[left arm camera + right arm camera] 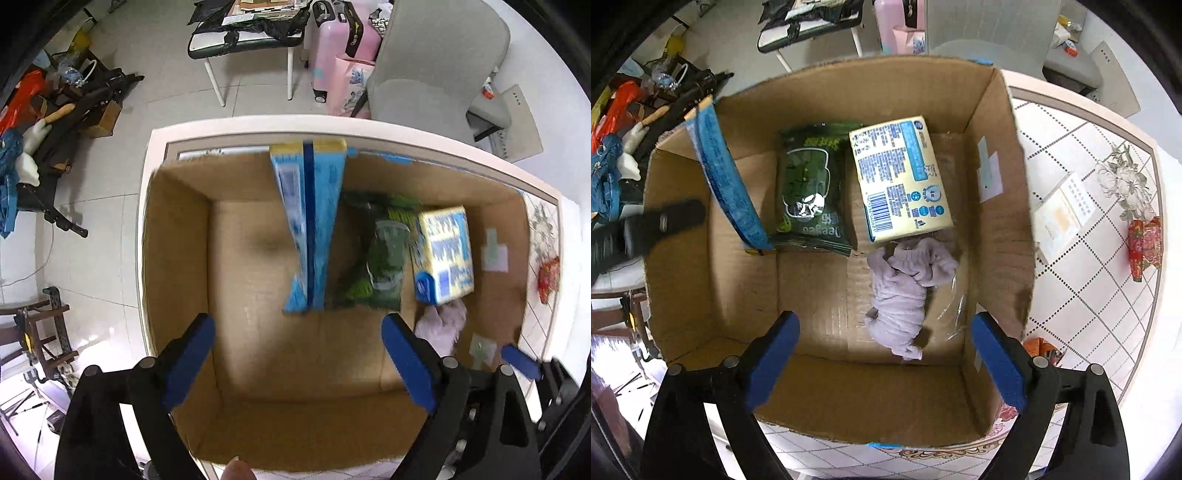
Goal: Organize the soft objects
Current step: 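Lower both held items into the box and open both grippers, then grasp the white card box with left gripper while right grasps red candy bag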
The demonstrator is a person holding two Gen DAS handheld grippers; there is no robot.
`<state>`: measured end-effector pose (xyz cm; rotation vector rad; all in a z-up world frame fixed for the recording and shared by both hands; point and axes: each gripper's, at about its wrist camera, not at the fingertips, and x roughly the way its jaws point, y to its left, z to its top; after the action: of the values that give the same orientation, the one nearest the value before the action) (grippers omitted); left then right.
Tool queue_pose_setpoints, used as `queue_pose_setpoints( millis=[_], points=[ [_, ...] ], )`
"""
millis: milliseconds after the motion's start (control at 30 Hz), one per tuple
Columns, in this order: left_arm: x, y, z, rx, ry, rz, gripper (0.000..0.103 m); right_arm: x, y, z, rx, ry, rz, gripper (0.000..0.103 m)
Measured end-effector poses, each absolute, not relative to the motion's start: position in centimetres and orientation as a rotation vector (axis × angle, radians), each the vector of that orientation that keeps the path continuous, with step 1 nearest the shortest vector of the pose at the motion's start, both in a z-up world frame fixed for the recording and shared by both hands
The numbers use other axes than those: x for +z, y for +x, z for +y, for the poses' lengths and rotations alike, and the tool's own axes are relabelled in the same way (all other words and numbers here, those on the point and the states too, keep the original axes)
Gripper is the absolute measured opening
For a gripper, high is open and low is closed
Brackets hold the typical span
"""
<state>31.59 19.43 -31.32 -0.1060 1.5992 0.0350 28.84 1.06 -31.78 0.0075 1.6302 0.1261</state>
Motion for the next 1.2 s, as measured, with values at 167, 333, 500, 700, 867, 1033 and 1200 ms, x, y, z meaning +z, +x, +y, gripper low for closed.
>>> queue_pose_setpoints(
  millis=[167,333,500,700,867,1033,1200],
  points=[
    [-29.2,28.3,19.1,0.032,-0.121,1.543,0.092,-30.1,27.3,1.6,0.141,-0.027,1.565,0.097],
    [-25.9,25.1,19.2,0.06,-0.114,1.468,0.092,-27.9,24.7,2.1,0.148,-0.06,1.497,0.097],
    [-22.4,22.1,19.1,0.063,-0.126,1.401,0.092,-24.4,22.1,1.6,0.166,-0.054,1.436,0.097],
    [-19.0,19.2,18.1,0.08,-0.113,1.332,0.092,-20.8,19.3,1.0,0.197,-0.053,1.364,0.097],
    [-17.2,17.8,17.0,0.088,-0.114,1.298,0.092,-18.3,17.5,0.2,0.22,-0.056,1.325,0.097],
    [-15.8,17.2,15.3,0.086,-0.116,1.276,0.092,-17.2,16.8,-1.6,0.246,-0.007,1.315,0.097],
    [-14.7,18.4,11.1,0.053,-0.056,1.251,0.092,-17.2,17.2,-6.7,0.236,0.088,1.33,0.097]
  ],
)
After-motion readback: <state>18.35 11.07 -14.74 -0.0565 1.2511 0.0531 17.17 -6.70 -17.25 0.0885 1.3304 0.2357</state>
